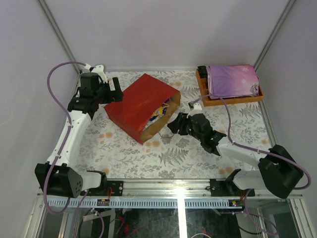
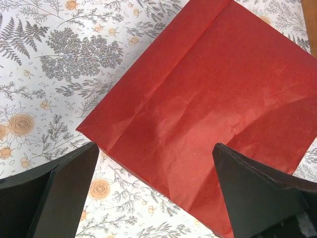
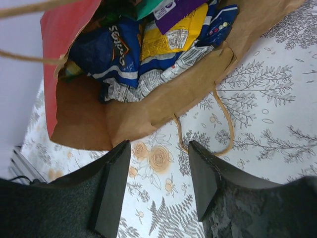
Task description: Take the snacks out of the paper bag
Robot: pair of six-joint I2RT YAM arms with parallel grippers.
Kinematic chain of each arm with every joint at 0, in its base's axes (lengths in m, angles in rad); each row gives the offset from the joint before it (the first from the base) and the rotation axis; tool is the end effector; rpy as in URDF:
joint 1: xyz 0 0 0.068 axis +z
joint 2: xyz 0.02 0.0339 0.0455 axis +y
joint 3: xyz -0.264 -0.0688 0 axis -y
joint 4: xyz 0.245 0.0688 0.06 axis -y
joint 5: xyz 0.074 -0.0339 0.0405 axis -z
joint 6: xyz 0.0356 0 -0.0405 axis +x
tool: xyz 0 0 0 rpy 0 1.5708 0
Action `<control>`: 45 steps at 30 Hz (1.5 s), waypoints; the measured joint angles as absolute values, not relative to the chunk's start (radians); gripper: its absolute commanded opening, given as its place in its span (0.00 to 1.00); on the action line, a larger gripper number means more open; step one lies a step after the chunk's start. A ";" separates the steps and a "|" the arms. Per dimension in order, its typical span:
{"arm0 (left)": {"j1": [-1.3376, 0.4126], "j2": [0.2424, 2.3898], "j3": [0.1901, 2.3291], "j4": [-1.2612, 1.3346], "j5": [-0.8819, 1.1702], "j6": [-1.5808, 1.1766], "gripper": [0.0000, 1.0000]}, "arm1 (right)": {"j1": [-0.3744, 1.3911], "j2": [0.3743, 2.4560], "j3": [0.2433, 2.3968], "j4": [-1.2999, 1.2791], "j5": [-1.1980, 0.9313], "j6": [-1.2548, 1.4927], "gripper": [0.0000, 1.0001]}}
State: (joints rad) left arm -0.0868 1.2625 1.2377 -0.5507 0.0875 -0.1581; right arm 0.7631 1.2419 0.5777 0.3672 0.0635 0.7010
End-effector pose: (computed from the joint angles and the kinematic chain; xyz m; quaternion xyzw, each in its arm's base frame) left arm 0.2768 -0.0272 0.3594 -0.0104 0.8781 -0.0964 0.4686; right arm 0.1962 0.1845 0.2275 -0.0061 0.8037 0.3783 0.4592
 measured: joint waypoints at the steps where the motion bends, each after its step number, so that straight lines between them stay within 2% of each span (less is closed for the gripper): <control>1: -0.086 1.262 1.236 -0.550 0.091 -0.160 1.00 | 0.749 1.267 0.577 0.397 0.048 0.724 0.55; 6: -0.065 1.240 1.208 -0.531 0.107 -0.175 1.00 | 0.705 1.367 0.576 0.513 -0.023 0.809 0.54; 11: -0.020 1.211 1.192 -0.499 0.157 -0.204 1.00 | 0.706 1.481 0.591 0.624 -0.071 0.901 0.60; 16: -0.010 1.214 1.192 -0.482 0.191 -0.217 1.00 | 0.734 1.557 0.579 0.760 -0.042 0.982 0.61; 22: -0.010 1.214 1.190 -0.469 0.207 -0.225 1.00 | 0.773 1.567 0.419 1.009 0.028 1.052 0.62; 28: -0.009 1.213 1.178 -0.462 0.207 -0.228 1.00 | 0.793 1.731 0.398 1.244 0.046 1.116 0.61; 37: -0.004 1.212 1.176 -0.456 0.221 -0.229 1.00 | 0.883 1.873 0.533 1.348 0.125 1.188 0.61; 45: 0.000 1.204 1.175 -0.455 0.240 -0.231 1.00 | 0.888 1.925 0.545 1.351 0.250 1.301 0.61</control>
State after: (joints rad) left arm 0.0002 1.2041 1.1751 -0.4553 0.2398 -0.2314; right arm 0.8875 1.9251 0.5446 1.3514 0.2501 1.3014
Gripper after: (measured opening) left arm 0.997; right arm 0.613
